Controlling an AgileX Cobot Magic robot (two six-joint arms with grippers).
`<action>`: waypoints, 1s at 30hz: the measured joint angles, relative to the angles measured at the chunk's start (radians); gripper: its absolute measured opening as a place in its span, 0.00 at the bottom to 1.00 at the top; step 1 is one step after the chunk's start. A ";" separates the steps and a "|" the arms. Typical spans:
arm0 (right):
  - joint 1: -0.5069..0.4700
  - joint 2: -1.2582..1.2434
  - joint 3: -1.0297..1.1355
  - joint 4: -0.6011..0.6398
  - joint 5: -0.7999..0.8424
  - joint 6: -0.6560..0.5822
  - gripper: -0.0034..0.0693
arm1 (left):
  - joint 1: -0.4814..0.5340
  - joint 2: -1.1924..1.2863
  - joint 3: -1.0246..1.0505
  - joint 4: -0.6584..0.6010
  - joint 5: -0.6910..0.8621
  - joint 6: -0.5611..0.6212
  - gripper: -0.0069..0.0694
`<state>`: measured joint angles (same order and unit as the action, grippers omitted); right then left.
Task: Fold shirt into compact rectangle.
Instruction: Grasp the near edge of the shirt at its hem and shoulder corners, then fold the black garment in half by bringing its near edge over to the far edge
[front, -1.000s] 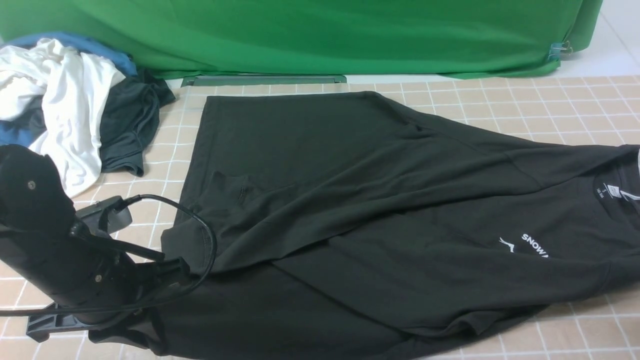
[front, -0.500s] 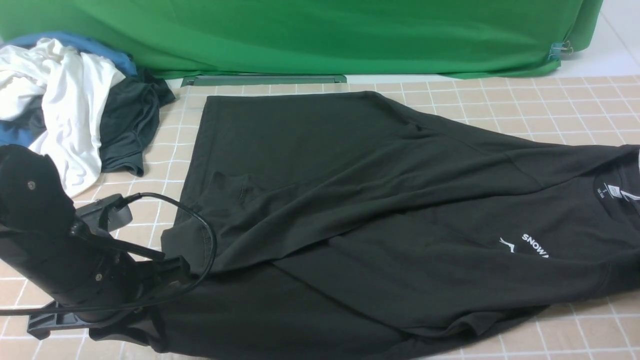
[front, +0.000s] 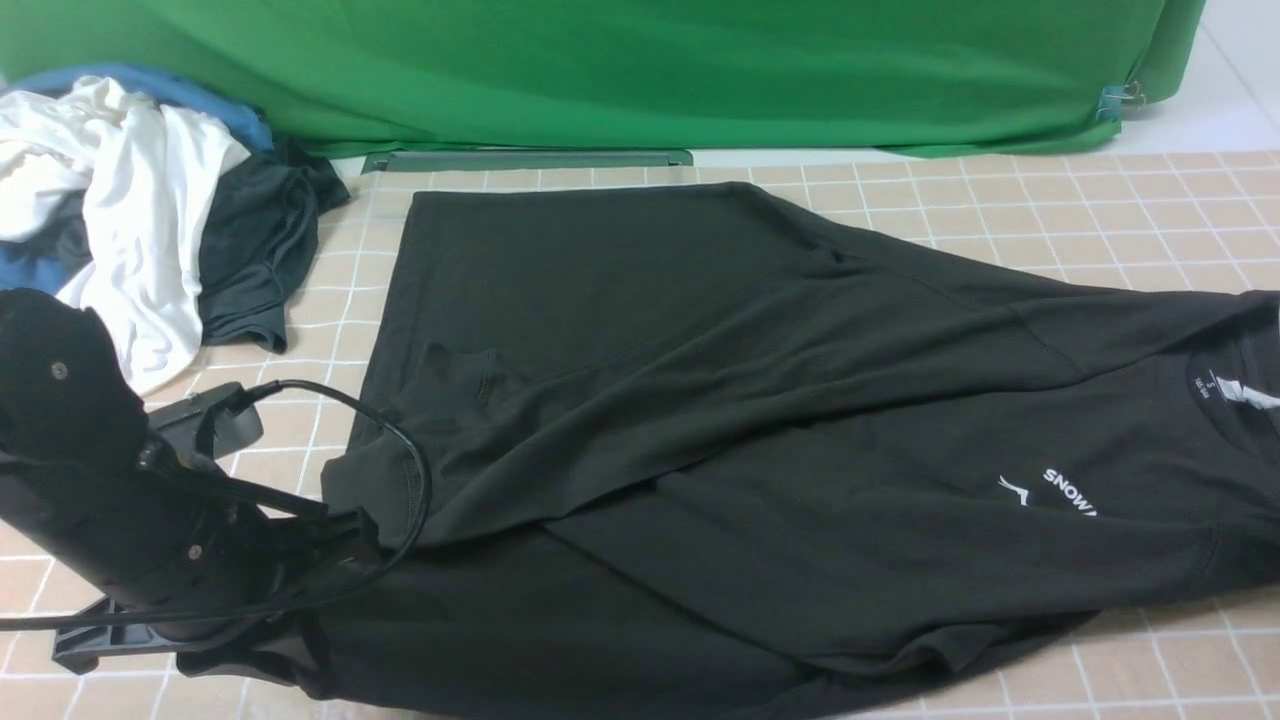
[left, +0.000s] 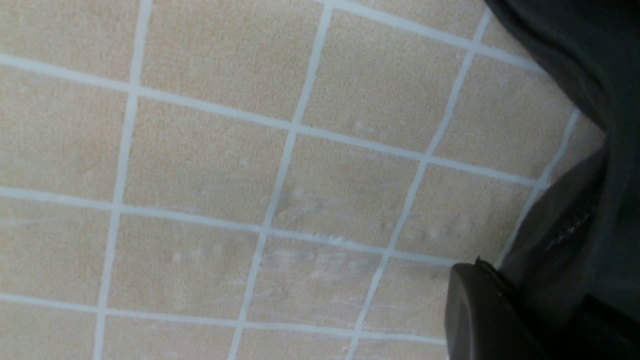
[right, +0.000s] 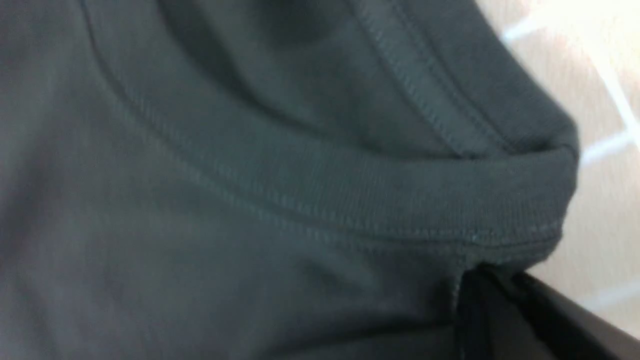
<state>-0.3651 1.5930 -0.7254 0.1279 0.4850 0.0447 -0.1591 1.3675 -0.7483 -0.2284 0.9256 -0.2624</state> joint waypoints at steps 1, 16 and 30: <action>0.000 -0.024 0.000 -0.041 0.040 0.016 0.10 | 0.000 -0.013 0.000 0.000 0.013 0.002 0.13; 0.000 -0.247 0.039 -0.327 0.316 0.230 0.10 | 0.000 -0.108 -0.001 0.016 0.097 0.026 0.13; 0.000 -0.162 -0.013 -0.343 0.234 0.233 0.18 | 0.000 -0.083 -0.060 -0.005 0.016 0.027 0.13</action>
<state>-0.3651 1.4314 -0.7382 -0.2151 0.7191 0.2775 -0.1591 1.2841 -0.8079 -0.2329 0.9421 -0.2350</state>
